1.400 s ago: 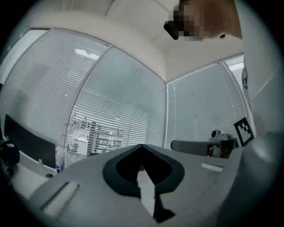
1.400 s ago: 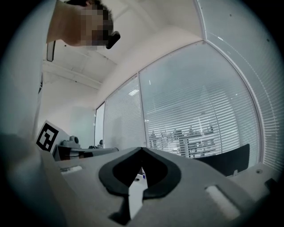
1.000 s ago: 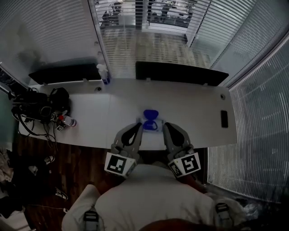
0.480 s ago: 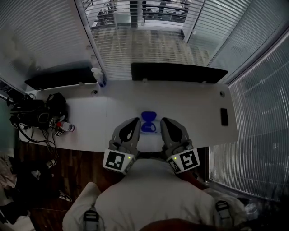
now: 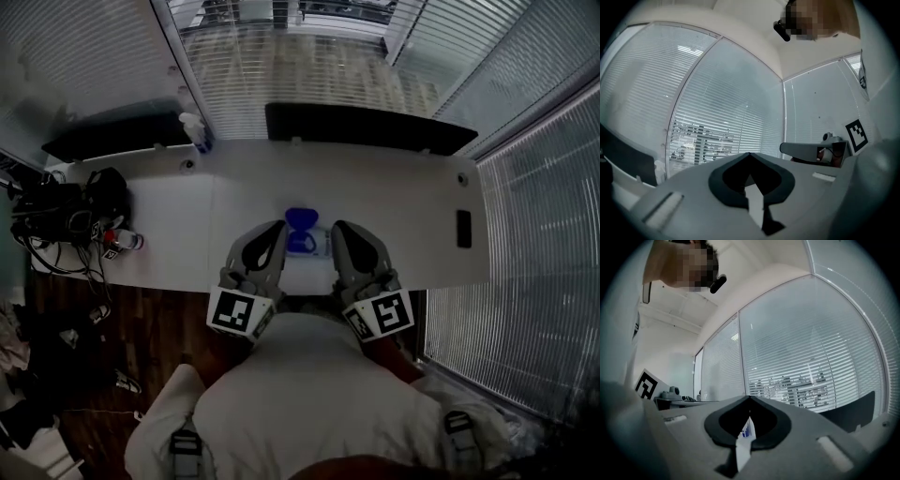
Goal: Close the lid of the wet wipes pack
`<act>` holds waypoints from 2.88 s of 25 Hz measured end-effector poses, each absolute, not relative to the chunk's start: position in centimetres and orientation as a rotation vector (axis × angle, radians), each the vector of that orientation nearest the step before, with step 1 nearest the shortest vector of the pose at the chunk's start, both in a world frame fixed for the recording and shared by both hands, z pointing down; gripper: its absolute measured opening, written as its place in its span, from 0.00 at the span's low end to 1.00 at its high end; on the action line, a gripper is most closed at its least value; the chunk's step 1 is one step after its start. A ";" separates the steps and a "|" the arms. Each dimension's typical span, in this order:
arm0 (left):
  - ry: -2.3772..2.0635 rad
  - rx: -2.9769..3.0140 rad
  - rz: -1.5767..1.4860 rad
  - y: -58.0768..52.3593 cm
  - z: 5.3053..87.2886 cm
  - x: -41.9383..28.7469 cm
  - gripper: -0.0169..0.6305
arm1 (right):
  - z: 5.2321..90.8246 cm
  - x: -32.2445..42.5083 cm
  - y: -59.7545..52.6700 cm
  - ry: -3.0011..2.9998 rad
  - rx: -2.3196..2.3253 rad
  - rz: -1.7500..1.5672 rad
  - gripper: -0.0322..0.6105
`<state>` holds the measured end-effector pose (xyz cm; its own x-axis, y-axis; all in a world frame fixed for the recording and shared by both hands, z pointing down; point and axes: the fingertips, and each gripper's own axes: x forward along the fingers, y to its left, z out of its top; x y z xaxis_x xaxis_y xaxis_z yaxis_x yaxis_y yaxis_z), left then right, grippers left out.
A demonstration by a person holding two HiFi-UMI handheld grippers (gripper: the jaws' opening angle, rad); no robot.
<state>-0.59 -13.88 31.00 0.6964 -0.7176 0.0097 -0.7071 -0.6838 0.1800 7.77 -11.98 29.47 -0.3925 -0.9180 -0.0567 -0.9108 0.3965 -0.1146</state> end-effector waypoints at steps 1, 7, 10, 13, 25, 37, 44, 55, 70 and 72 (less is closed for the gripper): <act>-1.158 2.732 -0.081 -14.0 31.2 -0.4 0.03 | 29.7 7.9 -12.2 2.538 -1.665 -0.102 0.05; -1.191 2.720 -0.023 -15.4 33.7 -0.3 0.03 | 32.0 7.7 -13.9 2.624 -1.635 -0.109 0.05; -1.184 2.673 -0.008 -16.1 36.0 -0.3 0.03 | 34.1 7.3 -14.8 2.681 -1.645 -0.073 0.05; -1.180 2.633 0.046 -16.2 39.1 -0.1 0.03 | 37.4 6.6 -15.6 2.752 -1.653 -0.087 0.05; -1.155 2.493 0.340 -17.5 52.6 -0.6 0.03 | 51.6 5.6 -19.3 3.084 -1.605 -0.220 0.05; -1.027 2.243 0.698 -15.7 68.3 -1.3 0.03 | 63.0 6.9 -24.6 3.406 -1.466 -0.322 0.05; -0.961 2.138 0.828 -13.9 73.6 -0.7 0.03 | 70.0 7.7 -27.6 3.602 -1.350 -0.432 0.05; -0.948 2.060 0.871 -12.2 77.0 -0.4 0.03 | 75.9 8.2 -29.4 3.849 -1.127 -0.504 0.05; -0.964 2.037 0.900 -12.4 78.2 -0.7 0.03 | 74.2 6.3 -24.7 3.795 -0.296 -1.018 0.05; -0.960 2.035 0.903 -12.3 78.2 -0.7 0.03 | 73.4 5.5 -23.7 3.792 -0.219 -0.999 0.05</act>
